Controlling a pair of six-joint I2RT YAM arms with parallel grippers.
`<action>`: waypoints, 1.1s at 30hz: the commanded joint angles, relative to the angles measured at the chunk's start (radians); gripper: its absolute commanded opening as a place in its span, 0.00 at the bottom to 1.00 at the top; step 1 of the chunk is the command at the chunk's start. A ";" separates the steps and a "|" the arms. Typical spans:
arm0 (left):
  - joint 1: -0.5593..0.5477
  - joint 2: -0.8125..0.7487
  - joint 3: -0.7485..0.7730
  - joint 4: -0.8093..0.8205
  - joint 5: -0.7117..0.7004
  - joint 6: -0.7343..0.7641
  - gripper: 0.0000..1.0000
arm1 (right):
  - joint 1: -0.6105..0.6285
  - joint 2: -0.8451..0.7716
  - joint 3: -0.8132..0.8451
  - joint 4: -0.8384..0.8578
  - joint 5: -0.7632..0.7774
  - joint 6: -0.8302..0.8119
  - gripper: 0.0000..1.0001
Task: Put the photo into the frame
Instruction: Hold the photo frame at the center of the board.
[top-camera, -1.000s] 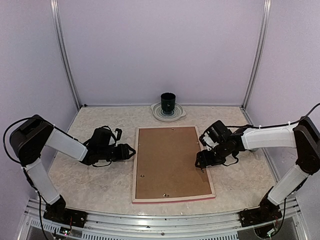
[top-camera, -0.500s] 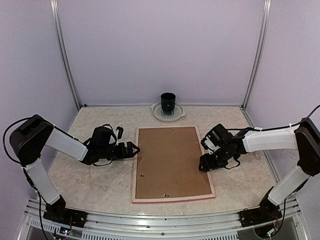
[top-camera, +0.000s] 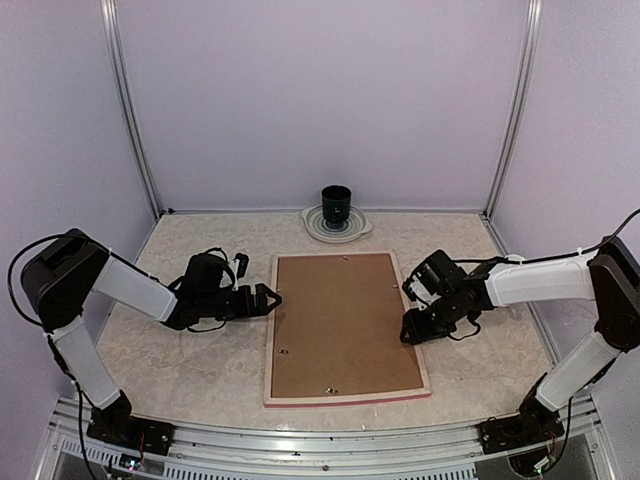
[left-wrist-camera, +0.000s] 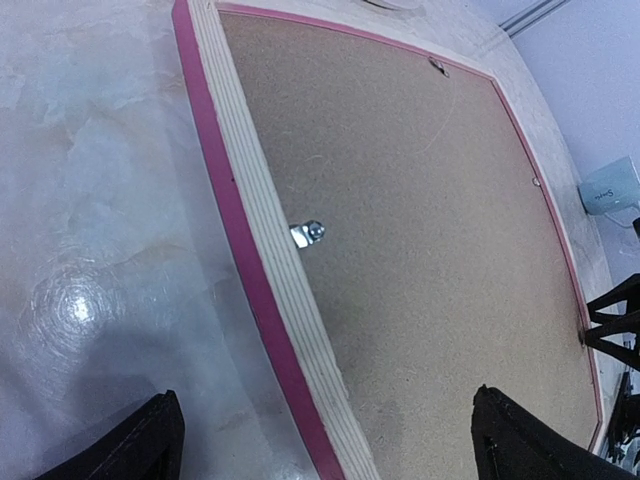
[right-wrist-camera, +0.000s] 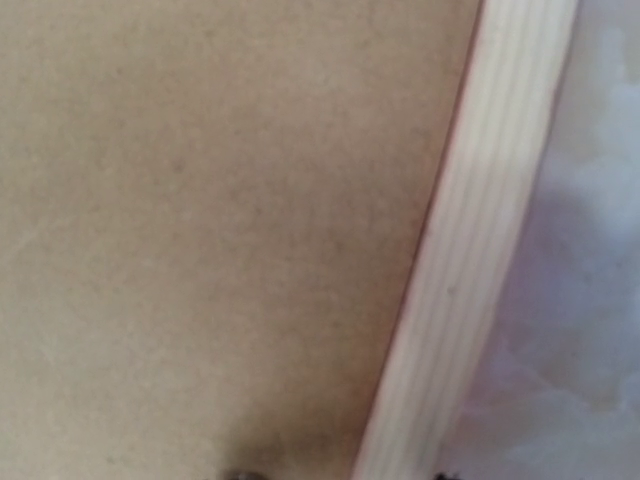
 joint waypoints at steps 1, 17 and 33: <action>-0.010 0.031 0.008 -0.036 0.018 0.006 0.99 | 0.008 0.015 -0.015 0.027 0.009 0.009 0.47; -0.011 0.037 0.011 -0.039 0.015 0.009 0.99 | 0.007 0.039 -0.029 0.050 0.025 0.016 0.35; -0.011 0.034 0.011 -0.041 0.015 0.011 0.99 | 0.007 0.073 -0.042 0.041 0.055 0.019 0.29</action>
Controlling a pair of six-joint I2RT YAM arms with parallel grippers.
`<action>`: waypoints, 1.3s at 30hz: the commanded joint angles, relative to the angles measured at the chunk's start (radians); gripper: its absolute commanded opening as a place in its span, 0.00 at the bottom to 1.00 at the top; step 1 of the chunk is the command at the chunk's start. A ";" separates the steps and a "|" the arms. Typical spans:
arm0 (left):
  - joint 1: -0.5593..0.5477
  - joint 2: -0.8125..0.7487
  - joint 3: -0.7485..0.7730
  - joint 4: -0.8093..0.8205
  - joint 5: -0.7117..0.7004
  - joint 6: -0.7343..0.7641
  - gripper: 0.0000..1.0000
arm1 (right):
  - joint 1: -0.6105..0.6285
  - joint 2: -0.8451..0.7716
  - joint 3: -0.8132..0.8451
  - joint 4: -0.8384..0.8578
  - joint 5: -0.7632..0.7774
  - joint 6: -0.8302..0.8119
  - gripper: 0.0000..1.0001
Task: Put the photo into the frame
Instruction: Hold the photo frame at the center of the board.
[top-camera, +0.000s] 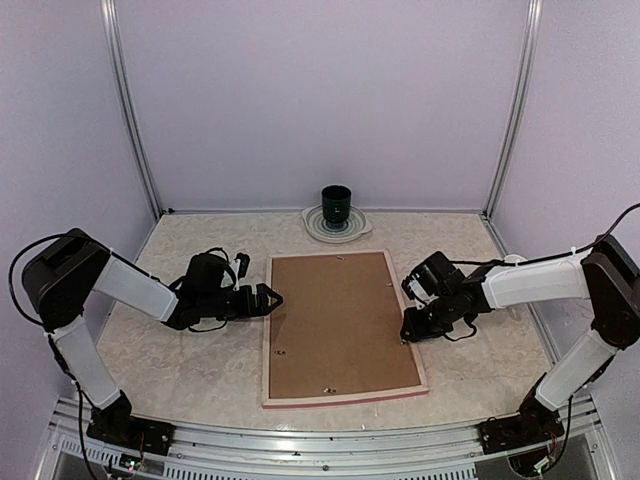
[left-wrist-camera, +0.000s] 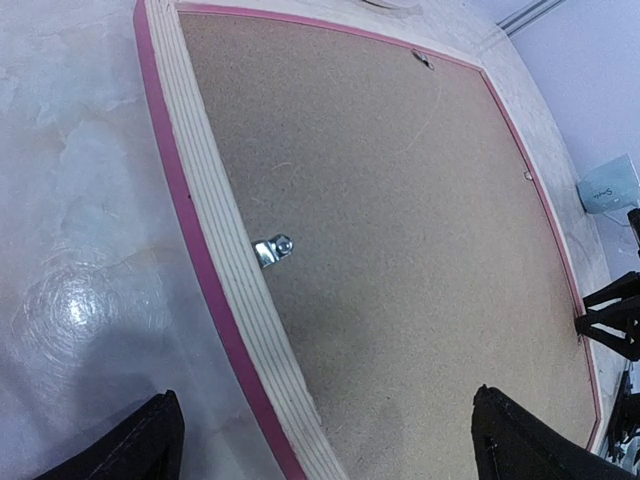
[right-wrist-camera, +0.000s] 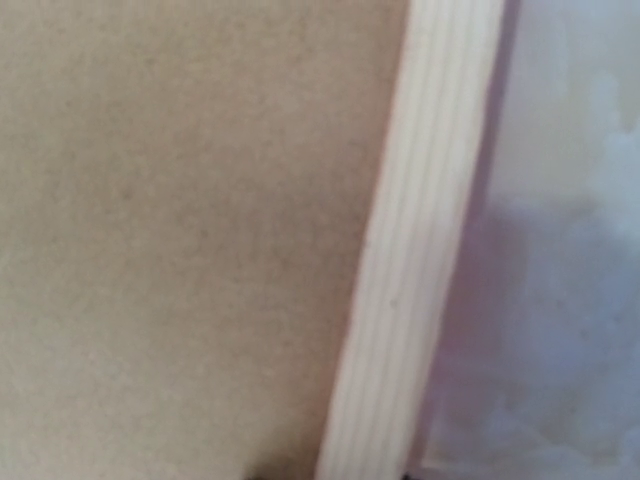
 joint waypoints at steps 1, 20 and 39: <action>-0.008 0.027 0.006 -0.046 0.015 0.011 0.99 | 0.007 0.049 -0.020 -0.049 0.038 -0.003 0.29; -0.031 -0.043 0.007 -0.099 -0.108 0.057 0.98 | 0.008 0.025 0.050 -0.213 0.143 -0.050 0.30; -0.207 0.016 0.446 -0.405 -0.352 0.240 0.99 | 0.007 0.026 0.055 -0.190 0.102 -0.078 0.34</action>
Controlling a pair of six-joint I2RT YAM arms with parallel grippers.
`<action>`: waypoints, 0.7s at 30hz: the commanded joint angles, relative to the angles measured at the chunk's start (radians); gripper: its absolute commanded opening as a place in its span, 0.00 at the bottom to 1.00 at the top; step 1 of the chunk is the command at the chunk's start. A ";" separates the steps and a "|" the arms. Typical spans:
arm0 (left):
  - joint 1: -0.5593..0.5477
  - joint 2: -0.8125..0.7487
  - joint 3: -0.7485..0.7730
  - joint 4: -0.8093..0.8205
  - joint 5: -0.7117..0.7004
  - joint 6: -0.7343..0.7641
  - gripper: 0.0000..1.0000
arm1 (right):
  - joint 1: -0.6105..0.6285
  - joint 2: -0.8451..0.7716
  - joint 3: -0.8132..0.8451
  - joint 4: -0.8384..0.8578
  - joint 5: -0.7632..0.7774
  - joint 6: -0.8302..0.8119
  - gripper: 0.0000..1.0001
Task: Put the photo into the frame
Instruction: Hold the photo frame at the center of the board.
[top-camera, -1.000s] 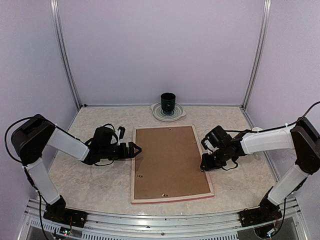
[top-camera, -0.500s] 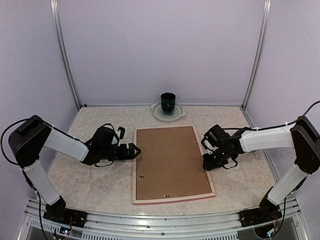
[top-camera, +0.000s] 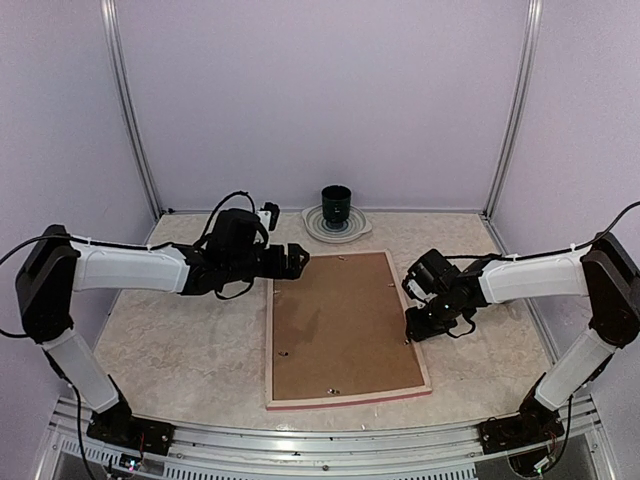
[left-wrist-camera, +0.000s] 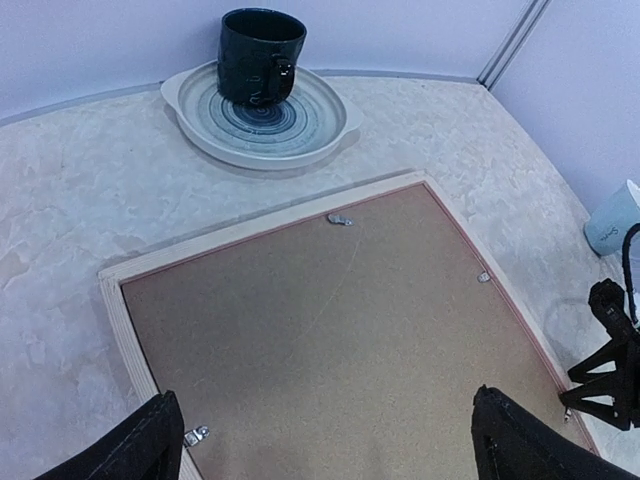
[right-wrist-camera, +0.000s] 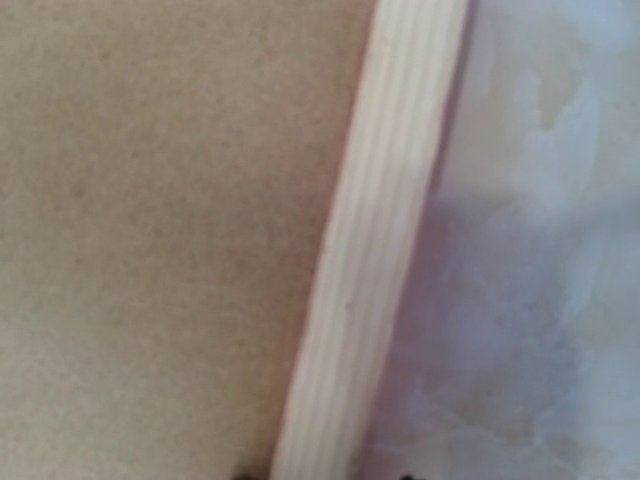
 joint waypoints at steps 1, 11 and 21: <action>-0.025 0.131 0.123 -0.087 0.014 0.061 0.99 | 0.005 0.012 -0.004 -0.070 0.005 -0.013 0.34; -0.002 0.389 0.368 -0.094 0.221 -0.038 0.99 | 0.006 0.026 0.012 -0.050 -0.011 -0.014 0.34; 0.074 0.541 0.525 -0.105 0.252 -0.247 0.99 | 0.006 0.017 0.007 -0.037 -0.013 -0.010 0.35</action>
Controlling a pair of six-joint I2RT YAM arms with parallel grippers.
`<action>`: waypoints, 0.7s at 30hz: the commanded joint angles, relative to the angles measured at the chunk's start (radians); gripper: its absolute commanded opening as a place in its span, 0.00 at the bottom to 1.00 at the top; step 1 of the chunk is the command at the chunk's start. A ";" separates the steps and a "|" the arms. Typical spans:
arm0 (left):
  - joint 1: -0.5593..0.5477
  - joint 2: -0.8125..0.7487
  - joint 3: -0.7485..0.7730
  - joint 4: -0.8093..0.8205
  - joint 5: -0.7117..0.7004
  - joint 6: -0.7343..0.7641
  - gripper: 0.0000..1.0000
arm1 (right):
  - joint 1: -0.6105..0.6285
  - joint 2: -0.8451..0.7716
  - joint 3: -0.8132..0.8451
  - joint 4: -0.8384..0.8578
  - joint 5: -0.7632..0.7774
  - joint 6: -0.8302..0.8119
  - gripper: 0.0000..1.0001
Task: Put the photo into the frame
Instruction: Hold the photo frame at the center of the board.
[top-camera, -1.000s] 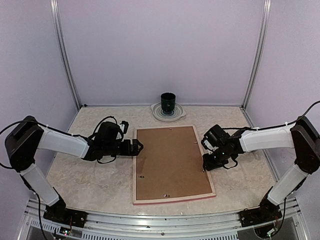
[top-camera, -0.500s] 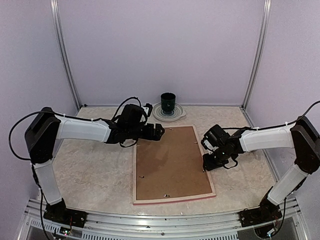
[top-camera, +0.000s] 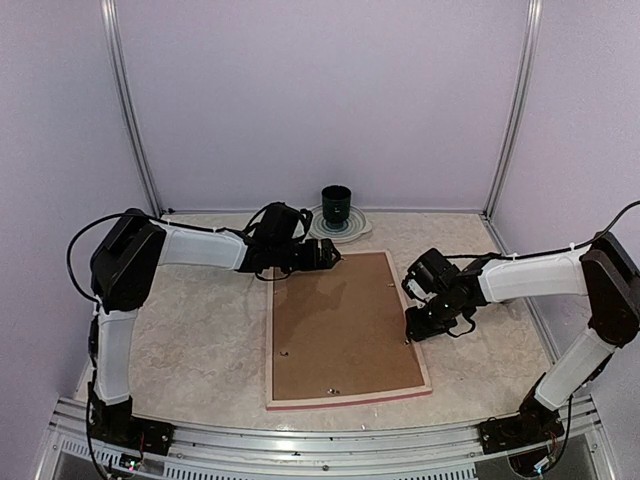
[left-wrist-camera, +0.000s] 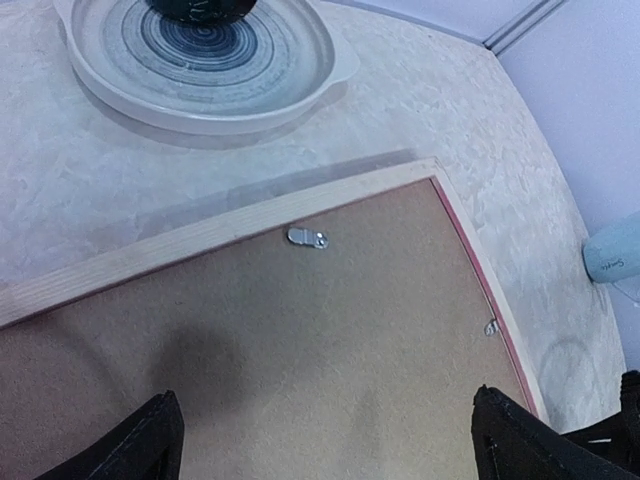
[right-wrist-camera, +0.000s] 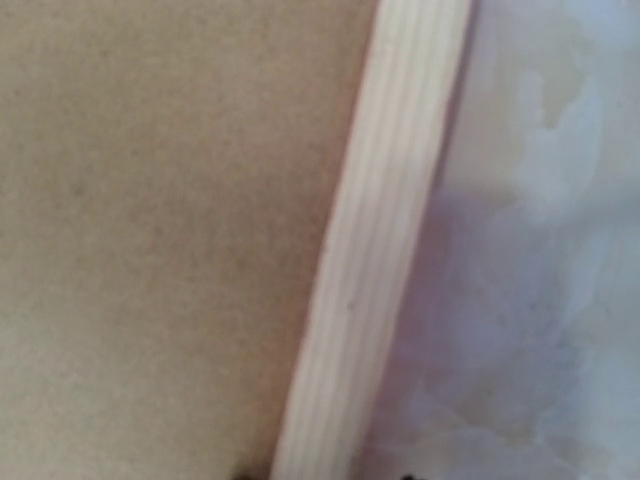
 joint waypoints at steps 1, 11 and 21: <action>0.030 0.084 0.091 -0.009 0.047 -0.119 0.99 | 0.006 0.012 -0.001 -0.028 -0.006 -0.006 0.35; 0.043 0.213 0.207 0.019 0.124 -0.297 0.99 | 0.009 0.003 0.008 -0.028 -0.006 0.000 0.34; 0.073 0.265 0.190 0.076 0.130 -0.521 0.99 | 0.020 0.001 0.010 -0.028 0.003 0.009 0.35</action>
